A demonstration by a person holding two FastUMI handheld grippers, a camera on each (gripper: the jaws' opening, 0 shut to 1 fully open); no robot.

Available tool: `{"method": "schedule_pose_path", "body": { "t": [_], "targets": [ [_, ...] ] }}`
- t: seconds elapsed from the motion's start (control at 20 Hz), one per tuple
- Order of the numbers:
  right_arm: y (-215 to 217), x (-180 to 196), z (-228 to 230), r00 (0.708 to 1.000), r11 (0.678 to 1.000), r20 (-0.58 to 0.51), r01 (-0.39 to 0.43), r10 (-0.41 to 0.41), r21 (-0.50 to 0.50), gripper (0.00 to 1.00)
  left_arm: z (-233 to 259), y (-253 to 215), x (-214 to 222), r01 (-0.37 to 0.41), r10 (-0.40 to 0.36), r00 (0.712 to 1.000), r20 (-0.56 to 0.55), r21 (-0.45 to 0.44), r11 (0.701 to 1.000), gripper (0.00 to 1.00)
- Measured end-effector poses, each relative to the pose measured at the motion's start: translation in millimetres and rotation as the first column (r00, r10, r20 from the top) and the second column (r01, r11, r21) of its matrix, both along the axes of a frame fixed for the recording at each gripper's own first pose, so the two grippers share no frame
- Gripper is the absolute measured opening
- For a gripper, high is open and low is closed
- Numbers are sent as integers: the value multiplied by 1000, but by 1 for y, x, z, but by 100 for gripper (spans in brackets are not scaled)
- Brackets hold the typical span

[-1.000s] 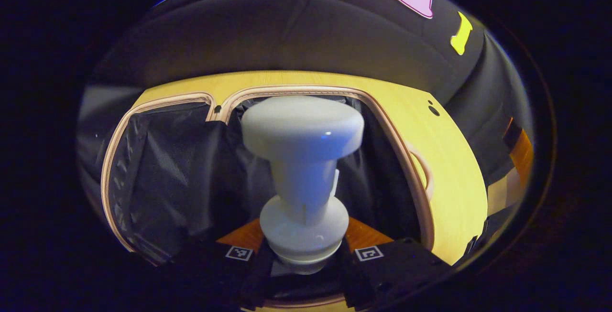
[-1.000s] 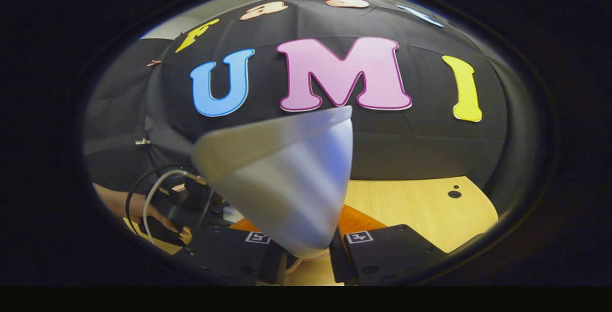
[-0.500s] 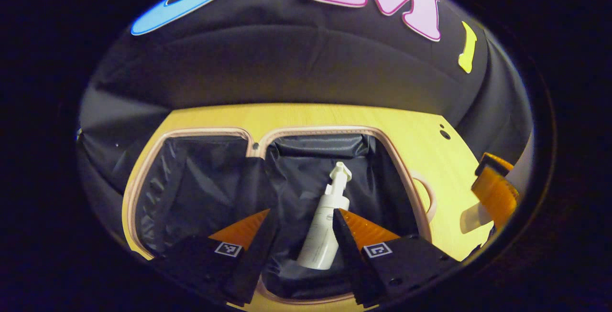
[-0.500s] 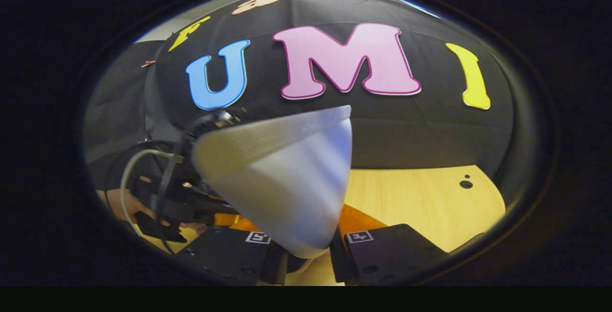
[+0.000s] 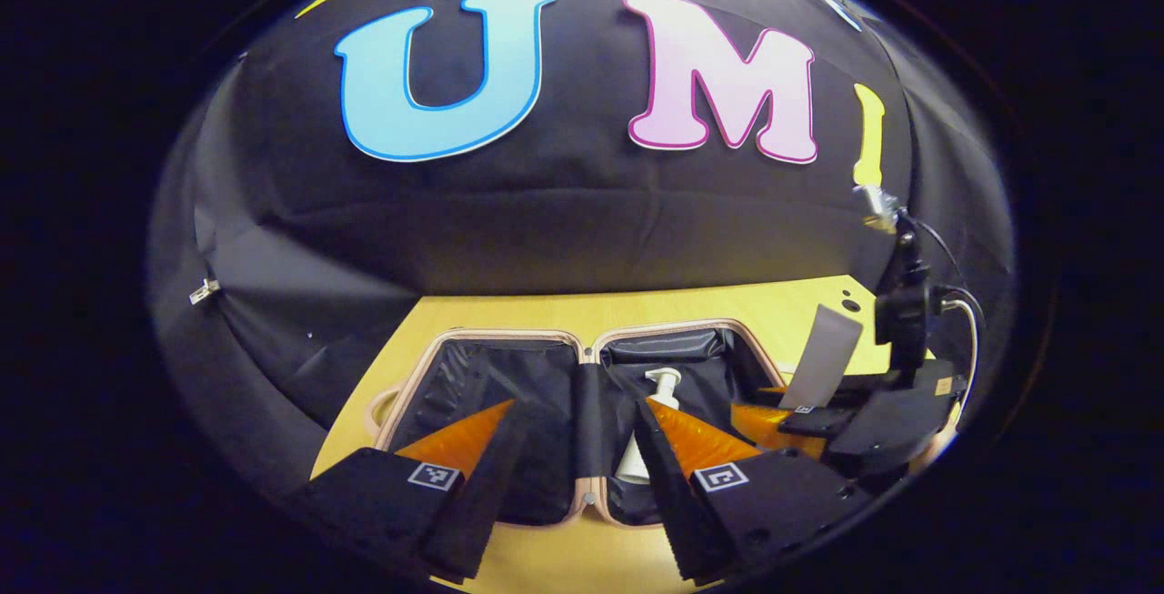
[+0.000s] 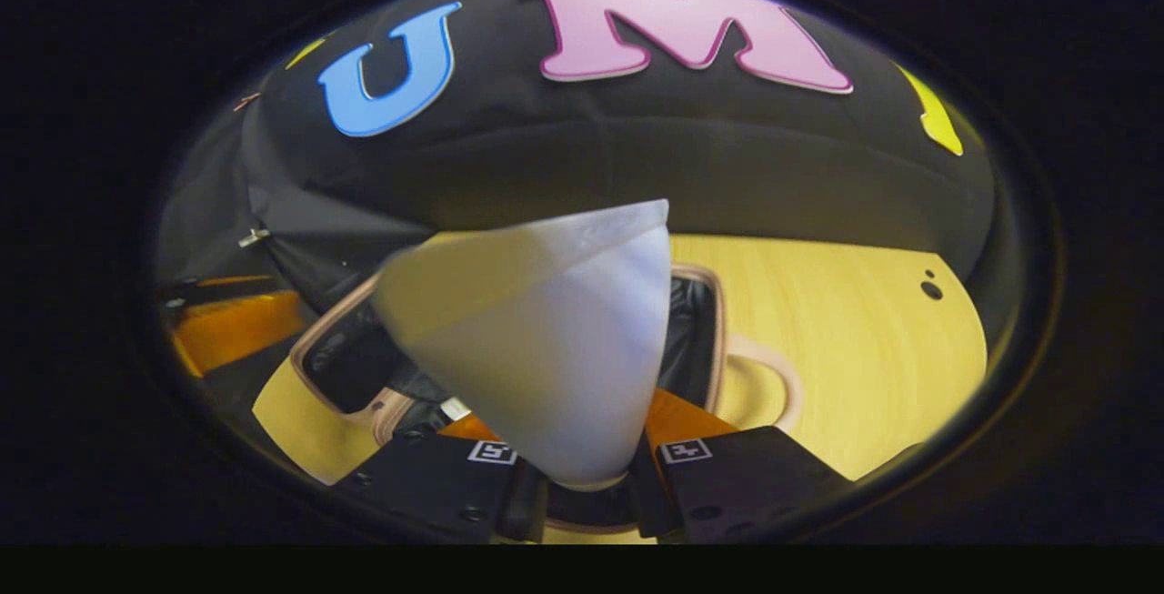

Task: First open the suitcase, pack the skin care products into it, and then close the suitcase.

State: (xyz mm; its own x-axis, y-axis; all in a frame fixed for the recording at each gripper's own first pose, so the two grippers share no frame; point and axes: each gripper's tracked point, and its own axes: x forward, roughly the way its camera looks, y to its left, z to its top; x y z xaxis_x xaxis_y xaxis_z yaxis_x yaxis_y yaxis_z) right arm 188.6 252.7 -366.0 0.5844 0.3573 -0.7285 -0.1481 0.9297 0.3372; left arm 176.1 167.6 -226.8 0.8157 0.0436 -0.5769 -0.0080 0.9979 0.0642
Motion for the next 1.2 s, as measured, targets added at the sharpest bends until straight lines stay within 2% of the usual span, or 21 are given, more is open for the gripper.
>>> {"method": "schedule_pose_path", "body": {
  "t": [0.15,0.2,0.4,0.5,0.55,0.6,0.65,0.75,0.8,0.85,1.0,1.2],
  "targets": [
    [12,-12,-34,990,1000,-141,17,-19,-19,49,7,15,-19,-20,21,1000,9,-13,1000,78],
    [14,-15,-39,987,999,-158,16,-21,-32,41,6,20,-24,-31,32,999,8,-21,999,78],
    [13,-11,-49,979,992,-181,74,-92,-101,46,7,46,-43,-68,68,998,11,-2,998,78],
    [8,0,-38,982,989,-145,112,-124,-94,55,11,58,-50,-83,82,996,32,23,996,78],
    [9,3,-28,983,988,-121,126,-136,-84,65,13,65,-50,-98,96,994,46,25,995,79],
    [7,5,-18,985,988,-98,133,-140,-73,57,14,71,-52,-116,115,992,56,13,993,79],
    [3,7,-9,988,989,-71,134,-139,-69,81,12,78,-52,-136,137,989,64,-10,991,79],
    [-12,6,16,990,988,-7,138,-139,-68,99,5,97,-53,-176,179,981,69,-46,983,80],
    [-20,9,29,989,987,37,143,-141,-72,89,0,112,-52,-194,197,978,70,-44,980,87],
    [-30,11,44,986,986,85,152,-145,-76,98,-2,129,-47,-208,210,975,77,-30,978,89],
    [-68,12,83,965,977,201,192,-170,-95,98,-18,179,-28,-233,232,970,68,14,972,92],
    [-115,-1,117,936,960,279,255,-215,-113,98,-60,235,-2,-250,249,968,-26,-41,967,93]
  ]
}}
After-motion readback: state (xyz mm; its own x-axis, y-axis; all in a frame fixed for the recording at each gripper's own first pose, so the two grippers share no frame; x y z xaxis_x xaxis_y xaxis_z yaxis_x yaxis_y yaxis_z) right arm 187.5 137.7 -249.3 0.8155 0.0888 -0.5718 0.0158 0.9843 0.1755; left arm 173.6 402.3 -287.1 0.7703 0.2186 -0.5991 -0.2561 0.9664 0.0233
